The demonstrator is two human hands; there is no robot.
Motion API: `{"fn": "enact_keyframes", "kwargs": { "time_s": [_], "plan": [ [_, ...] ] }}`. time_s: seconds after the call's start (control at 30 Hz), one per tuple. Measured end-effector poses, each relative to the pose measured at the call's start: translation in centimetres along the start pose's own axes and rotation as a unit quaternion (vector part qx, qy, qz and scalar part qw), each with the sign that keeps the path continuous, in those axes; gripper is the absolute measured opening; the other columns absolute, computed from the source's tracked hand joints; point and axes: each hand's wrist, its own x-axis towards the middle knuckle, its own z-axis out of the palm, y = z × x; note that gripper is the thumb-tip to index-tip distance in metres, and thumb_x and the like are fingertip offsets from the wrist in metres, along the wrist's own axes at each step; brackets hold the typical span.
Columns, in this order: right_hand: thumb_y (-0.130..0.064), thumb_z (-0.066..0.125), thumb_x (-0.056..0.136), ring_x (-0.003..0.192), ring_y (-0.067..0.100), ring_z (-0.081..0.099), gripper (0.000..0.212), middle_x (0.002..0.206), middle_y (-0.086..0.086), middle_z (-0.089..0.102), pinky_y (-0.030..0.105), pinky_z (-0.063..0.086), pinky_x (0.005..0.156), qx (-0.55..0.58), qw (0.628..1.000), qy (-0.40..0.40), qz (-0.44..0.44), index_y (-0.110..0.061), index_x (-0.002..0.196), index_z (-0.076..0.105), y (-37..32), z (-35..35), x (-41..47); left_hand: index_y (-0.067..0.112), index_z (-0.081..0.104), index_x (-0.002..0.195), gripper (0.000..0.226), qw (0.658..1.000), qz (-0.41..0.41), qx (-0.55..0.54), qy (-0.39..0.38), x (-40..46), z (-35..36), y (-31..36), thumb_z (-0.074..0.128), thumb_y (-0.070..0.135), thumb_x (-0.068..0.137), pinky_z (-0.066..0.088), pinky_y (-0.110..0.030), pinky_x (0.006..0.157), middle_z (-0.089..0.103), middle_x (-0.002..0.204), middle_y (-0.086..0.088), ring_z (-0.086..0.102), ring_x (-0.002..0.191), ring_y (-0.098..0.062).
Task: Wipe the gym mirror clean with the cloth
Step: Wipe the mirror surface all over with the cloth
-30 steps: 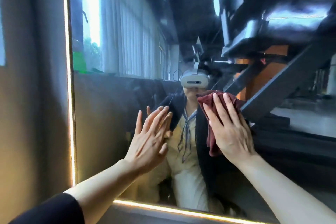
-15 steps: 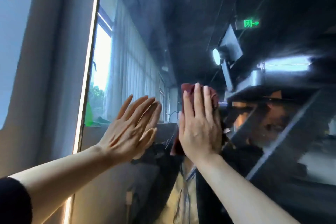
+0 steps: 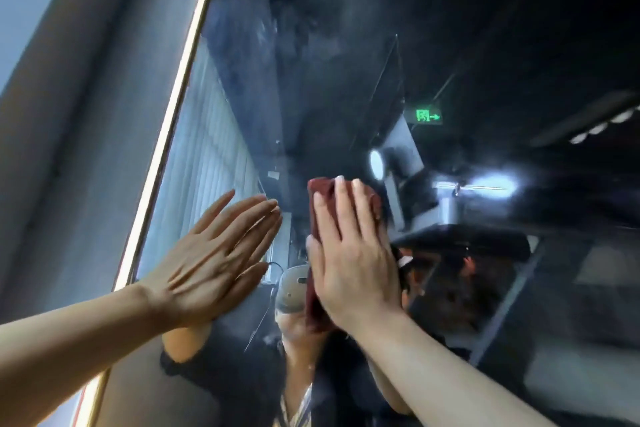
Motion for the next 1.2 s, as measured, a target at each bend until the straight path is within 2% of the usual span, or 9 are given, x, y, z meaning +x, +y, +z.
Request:
{"fn": "enact_keyframes", "kwargs": {
  "time_s": [0.13, 0.27, 0.33, 0.63, 0.7, 0.83, 0.9, 1.1, 1.2],
  "plan": [
    [-0.044, 0.040, 0.099, 0.152, 0.028, 0.022, 0.057, 0.162, 0.006, 0.031, 0.055, 0.027, 0.120, -0.013, 0.991, -0.026, -0.132, -0.022, 0.152, 0.042, 4.0, -0.9, 0.6, 0.003, 0.046, 0.147, 0.060, 1.000, 0.002, -0.003, 0.028, 1.3, 0.1, -0.8, 0.026, 0.040, 0.104, 0.019, -0.053, 0.119, 0.046, 0.150, -0.018, 0.037, 0.144, -0.033],
    [-0.050, 0.027, 0.099, 0.145, 0.047, 0.027, 0.063, 0.156, 0.023, 0.037, 0.071, 0.023, 0.112, -0.102, 0.975, 0.018, 0.195, -0.018, 0.148, 0.050, 12.5, -1.8, 2.6, 0.001, 0.052, 0.142, 0.058, 0.999, -0.026, 0.010, 0.044, 2.6, -0.3, -2.6, 0.033, 0.039, 0.102, 0.022, -0.055, 0.120, 0.052, 0.144, -0.019, 0.042, 0.140, -0.036],
    [-0.050, 0.024, 0.098, 0.140, 0.055, 0.031, 0.070, 0.151, 0.033, 0.037, 0.072, 0.032, 0.107, -0.071, 0.965, 0.028, 0.250, -0.006, 0.144, 0.052, 12.2, -1.5, 4.5, 0.001, 0.054, 0.139, 0.056, 0.997, -0.054, 0.011, 0.047, 3.2, -0.6, -3.3, 0.038, 0.037, 0.099, 0.014, -0.048, 0.124, 0.054, 0.142, -0.019, 0.043, 0.138, -0.035],
    [-0.035, 0.034, 0.102, 0.150, 0.032, 0.028, 0.053, 0.159, 0.013, 0.037, 0.046, 0.027, 0.117, 0.036, 0.991, 0.006, -0.127, -0.014, 0.149, 0.048, -2.5, 1.6, 7.2, 0.004, 0.048, 0.146, 0.058, 0.997, -0.080, -0.011, 0.013, 2.6, -0.8, -3.3, 0.033, 0.038, 0.101, 0.008, -0.043, 0.124, 0.050, 0.148, -0.016, 0.042, 0.140, -0.031],
    [-0.037, 0.035, 0.102, 0.148, 0.032, 0.032, 0.052, 0.157, 0.013, 0.039, 0.049, 0.030, 0.116, 0.028, 0.993, 0.013, -0.111, -0.015, 0.146, 0.050, 0.1, 1.4, 7.8, 0.006, 0.048, 0.146, 0.059, 0.998, -0.060, 0.013, -0.007, 2.1, -1.0, -4.0, 0.032, 0.040, 0.101, 0.009, -0.045, 0.124, 0.047, 0.150, -0.014, 0.041, 0.142, -0.030],
    [-0.035, 0.036, 0.097, 0.139, 0.047, 0.035, 0.054, 0.151, 0.028, 0.040, 0.061, 0.036, 0.109, -0.010, 0.983, 0.081, 0.163, -0.005, 0.138, 0.057, 5.0, 1.2, 10.8, 0.008, 0.056, 0.139, 0.056, 0.995, -0.083, 0.045, 0.008, 2.2, -1.8, -6.4, 0.036, 0.040, 0.098, 0.021, -0.056, 0.118, 0.054, 0.143, -0.015, 0.048, 0.136, -0.036],
    [-0.026, 0.044, 0.096, 0.124, 0.049, 0.041, 0.045, 0.137, 0.031, 0.043, 0.060, 0.043, 0.099, 0.013, 0.973, 0.100, 0.206, -0.002, 0.133, 0.056, 4.0, 1.2, 12.6, 0.008, 0.057, 0.136, 0.054, 0.992, -0.115, 0.039, 0.021, 3.0, -2.1, -7.6, 0.040, 0.041, 0.098, 0.023, -0.058, 0.115, 0.057, 0.141, -0.016, 0.051, 0.133, -0.038],
    [-0.016, 0.054, 0.087, 0.117, 0.037, 0.051, 0.020, 0.114, 0.017, 0.061, 0.044, 0.035, 0.105, 0.101, 0.977, 0.151, -0.108, -0.002, 0.092, 0.066, -0.5, 2.9, 18.7, 0.006, 0.061, 0.127, 0.046, 0.982, -0.176, 0.005, 0.062, 6.7, -2.7, -10.4, 0.048, 0.037, 0.095, 0.038, -0.049, 0.107, 0.063, 0.128, -0.017, 0.060, 0.120, -0.037],
    [-0.024, 0.058, 0.089, 0.111, 0.033, 0.046, 0.021, 0.122, 0.012, 0.053, 0.044, 0.039, 0.096, 0.004, 0.970, 0.241, -0.037, -0.006, 0.095, 0.067, 1.7, 1.8, 20.7, 0.008, 0.062, 0.125, 0.043, 0.980, -0.188, -0.010, 0.066, 7.8, -2.7, -12.1, 0.046, 0.036, 0.096, 0.040, -0.047, 0.107, 0.063, 0.128, -0.014, 0.059, 0.119, -0.034]
  ]
}}
